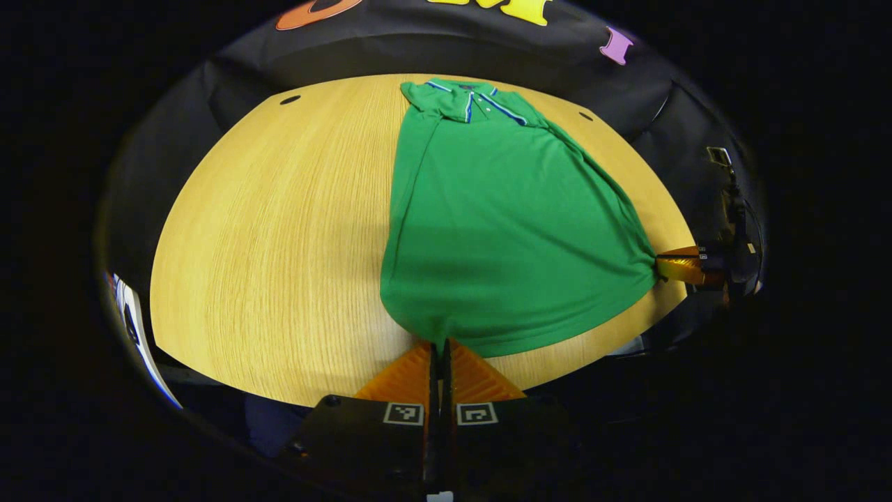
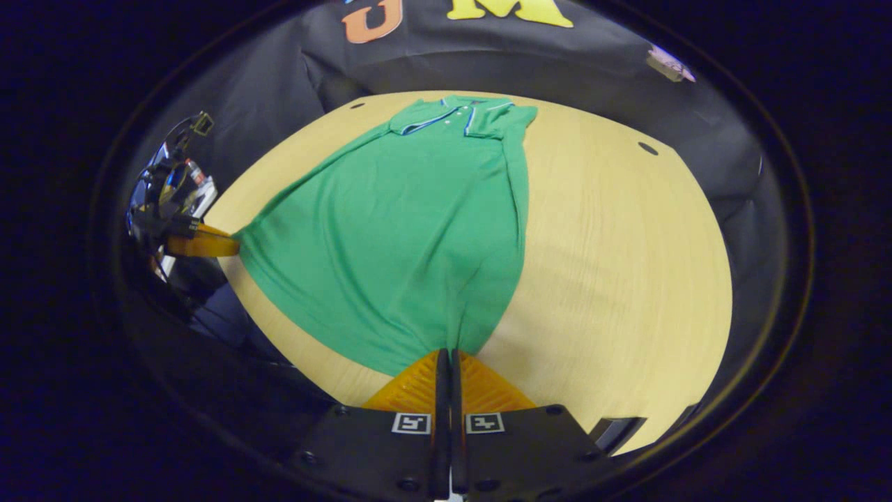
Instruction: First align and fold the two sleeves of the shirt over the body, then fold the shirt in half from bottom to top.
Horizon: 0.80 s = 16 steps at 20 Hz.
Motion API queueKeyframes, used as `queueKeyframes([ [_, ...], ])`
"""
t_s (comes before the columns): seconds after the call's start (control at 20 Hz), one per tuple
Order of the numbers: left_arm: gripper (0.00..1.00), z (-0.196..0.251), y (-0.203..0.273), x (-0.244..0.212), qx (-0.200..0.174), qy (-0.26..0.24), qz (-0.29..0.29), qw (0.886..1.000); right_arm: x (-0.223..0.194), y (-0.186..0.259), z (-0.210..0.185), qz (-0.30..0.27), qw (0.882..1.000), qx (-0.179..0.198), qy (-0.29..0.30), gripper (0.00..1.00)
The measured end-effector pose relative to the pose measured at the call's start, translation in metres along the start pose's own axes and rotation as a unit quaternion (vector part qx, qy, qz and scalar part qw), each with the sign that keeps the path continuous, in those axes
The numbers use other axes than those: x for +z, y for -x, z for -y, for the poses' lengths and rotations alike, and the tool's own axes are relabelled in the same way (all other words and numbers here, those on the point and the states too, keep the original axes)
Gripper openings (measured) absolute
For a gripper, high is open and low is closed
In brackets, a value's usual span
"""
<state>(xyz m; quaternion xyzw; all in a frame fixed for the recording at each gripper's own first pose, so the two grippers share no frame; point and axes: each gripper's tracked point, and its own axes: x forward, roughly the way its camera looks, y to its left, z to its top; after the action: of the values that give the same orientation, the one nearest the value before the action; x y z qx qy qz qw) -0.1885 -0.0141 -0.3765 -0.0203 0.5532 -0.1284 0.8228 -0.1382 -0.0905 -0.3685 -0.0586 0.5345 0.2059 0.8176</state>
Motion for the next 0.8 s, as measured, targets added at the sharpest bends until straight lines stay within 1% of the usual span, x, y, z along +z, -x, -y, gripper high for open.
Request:
queueKeyframes([
  [0.05, 0.03, 0.001, 0.003, 0.007, -0.003, -0.004, 0.007, 1.000, 0.007, 0.004, 0.000, 0.005, 1.000, 0.008, -0.011, 0.01],
  [0.1, 0.03, 0.004, 0.007, 0.013, -0.007, -0.010, 0.013, 1.000, 0.016, 0.009, -0.001, 0.011, 0.999, 0.017, -0.025, 0.01],
  [0.15, 0.03, 0.007, 0.012, 0.017, -0.013, -0.017, 0.023, 0.999, 0.023, 0.014, -0.002, 0.017, 0.999, 0.025, -0.039, 0.03],
  [0.25, 0.03, 0.013, 0.020, 0.032, -0.027, -0.032, 0.048, 0.998, 0.040, 0.019, 0.000, 0.028, 0.997, 0.037, -0.065, 0.03],
  [0.35, 0.03, 0.009, 0.022, 0.041, -0.021, -0.040, 0.054, 0.997, 0.057, 0.022, 0.005, 0.037, 0.995, 0.041, -0.086, 0.04],
  [0.5, 0.03, 0.004, 0.026, 0.061, -0.020, -0.028, 0.071, 0.997, 0.078, 0.029, 0.010, 0.053, 0.991, 0.050, -0.114, 0.04],
  [0.55, 0.03, 0.001, 0.030, 0.071, -0.020, -0.023, 0.080, 0.996, 0.087, 0.031, 0.014, 0.060, 0.990, 0.048, -0.117, 0.01],
  [0.6, 0.03, -0.003, 0.031, 0.080, -0.019, -0.018, 0.090, 0.996, 0.094, 0.033, 0.016, 0.066, 0.989, 0.048, -0.119, 0.04],
  [0.8, 0.03, -0.011, 0.041, 0.125, -0.022, 0.008, 0.126, 0.992, 0.132, 0.041, 0.018, 0.098, 0.984, 0.055, -0.137, 0.04],
])
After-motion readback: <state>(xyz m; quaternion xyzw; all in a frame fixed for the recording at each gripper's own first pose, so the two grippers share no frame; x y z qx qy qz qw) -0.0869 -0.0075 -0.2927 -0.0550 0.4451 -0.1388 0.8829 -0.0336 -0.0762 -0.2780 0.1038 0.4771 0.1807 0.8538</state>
